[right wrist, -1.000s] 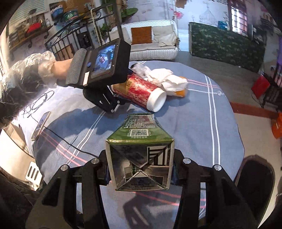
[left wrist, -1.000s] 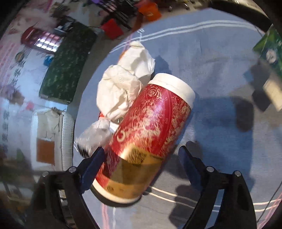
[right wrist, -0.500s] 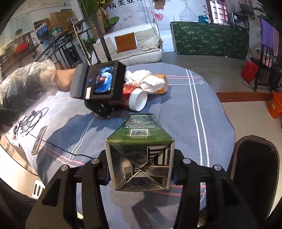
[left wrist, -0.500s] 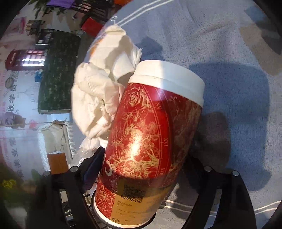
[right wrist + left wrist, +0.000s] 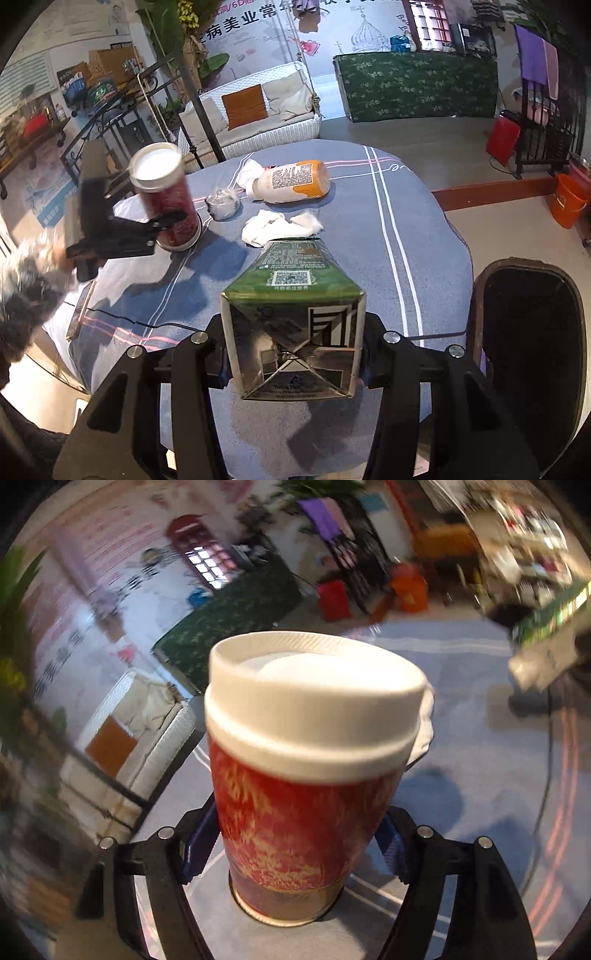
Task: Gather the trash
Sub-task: 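Grasp the red paper cup with the left gripper and lift it, then carry the carton to the bin and open the right gripper while the left carries the cup, then lower the red cup into the bin and open the left gripper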
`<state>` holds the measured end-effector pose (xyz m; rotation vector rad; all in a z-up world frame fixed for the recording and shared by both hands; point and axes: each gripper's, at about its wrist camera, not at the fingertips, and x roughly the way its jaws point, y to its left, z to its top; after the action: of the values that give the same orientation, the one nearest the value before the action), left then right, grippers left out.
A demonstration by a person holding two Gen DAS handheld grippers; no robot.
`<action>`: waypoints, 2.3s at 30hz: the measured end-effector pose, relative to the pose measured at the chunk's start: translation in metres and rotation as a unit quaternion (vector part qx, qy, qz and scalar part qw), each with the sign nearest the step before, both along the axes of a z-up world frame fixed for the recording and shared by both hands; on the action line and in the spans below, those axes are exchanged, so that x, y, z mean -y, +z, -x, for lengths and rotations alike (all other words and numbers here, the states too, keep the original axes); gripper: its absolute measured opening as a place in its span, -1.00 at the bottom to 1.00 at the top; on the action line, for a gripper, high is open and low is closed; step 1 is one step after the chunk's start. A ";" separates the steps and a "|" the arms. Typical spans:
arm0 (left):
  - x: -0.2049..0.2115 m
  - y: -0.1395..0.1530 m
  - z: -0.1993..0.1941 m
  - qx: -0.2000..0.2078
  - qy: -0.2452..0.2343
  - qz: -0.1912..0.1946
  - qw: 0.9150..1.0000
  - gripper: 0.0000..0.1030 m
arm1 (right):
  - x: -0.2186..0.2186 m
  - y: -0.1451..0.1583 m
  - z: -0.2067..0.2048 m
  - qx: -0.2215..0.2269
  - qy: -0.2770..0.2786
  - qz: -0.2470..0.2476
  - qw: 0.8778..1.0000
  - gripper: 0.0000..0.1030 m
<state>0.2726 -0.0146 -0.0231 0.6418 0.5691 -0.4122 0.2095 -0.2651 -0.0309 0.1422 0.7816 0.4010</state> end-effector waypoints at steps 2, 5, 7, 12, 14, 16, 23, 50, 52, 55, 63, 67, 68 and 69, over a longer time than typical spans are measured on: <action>-0.002 0.004 0.009 0.003 0.021 0.045 0.999 0.42 | 0.001 0.000 0.004 0.005 -0.011 0.004 1.000 -0.05; -0.012 0.013 0.018 -0.002 0.056 0.120 0.991 0.42 | 0.006 0.001 0.012 0.008 -0.020 0.000 1.000 -0.05; -0.004 0.012 0.029 -0.002 0.066 0.156 0.986 0.42 | 0.008 0.000 0.018 0.012 -0.027 0.005 1.000 -0.05; 0.015 0.016 0.053 -0.011 0.067 0.207 0.976 0.42 | 0.027 -0.003 0.032 0.013 -0.055 -0.004 0.998 -0.05; 0.030 0.021 0.066 -0.008 0.051 0.225 0.973 0.42 | 0.042 -0.003 0.037 0.013 -0.077 -0.008 0.997 -0.05; 0.041 0.026 0.085 -0.007 0.035 0.240 0.970 0.42 | 0.058 -0.003 0.043 0.014 -0.099 -0.006 0.995 -0.05; 0.114 0.046 0.112 -0.009 -0.043 0.294 0.955 0.42 | 0.132 -0.007 0.061 -0.011 -0.195 0.038 0.980 -0.05; 0.247 0.014 0.125 -0.089 -0.172 0.286 0.938 0.42 | 0.211 -0.160 -0.049 -0.353 -0.197 0.179 0.897 0.55; 0.249 0.011 0.124 -0.091 -0.171 0.284 0.939 0.42 | 0.210 -0.152 -0.045 -0.342 -0.202 0.165 0.903 0.55; 0.252 0.008 0.121 -0.099 -0.168 0.286 0.938 0.42 | 0.209 -0.138 -0.033 -0.316 -0.220 0.161 0.909 0.55; 0.295 -0.012 0.110 -0.134 -0.175 0.266 0.938 0.42 | 0.222 -0.086 0.022 -0.227 -0.291 0.128 0.921 0.55; 0.325 -0.029 0.101 -0.162 -0.173 0.243 0.941 0.42 | 0.238 -0.065 0.059 -0.189 -0.341 0.124 0.912 0.55; 0.333 -0.034 0.097 -0.171 -0.169 0.240 0.940 0.42 | 0.242 -0.060 0.067 -0.181 -0.353 0.120 0.910 0.55; 0.339 -0.037 0.095 -0.176 -0.166 0.237 0.941 0.42 | 0.247 -0.055 0.079 -0.170 -0.367 0.111 0.908 0.55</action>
<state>0.1773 -0.3534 -0.0604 0.1921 0.6710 -0.9630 0.1308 -0.5124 -0.0857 0.2843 1.0443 -0.4435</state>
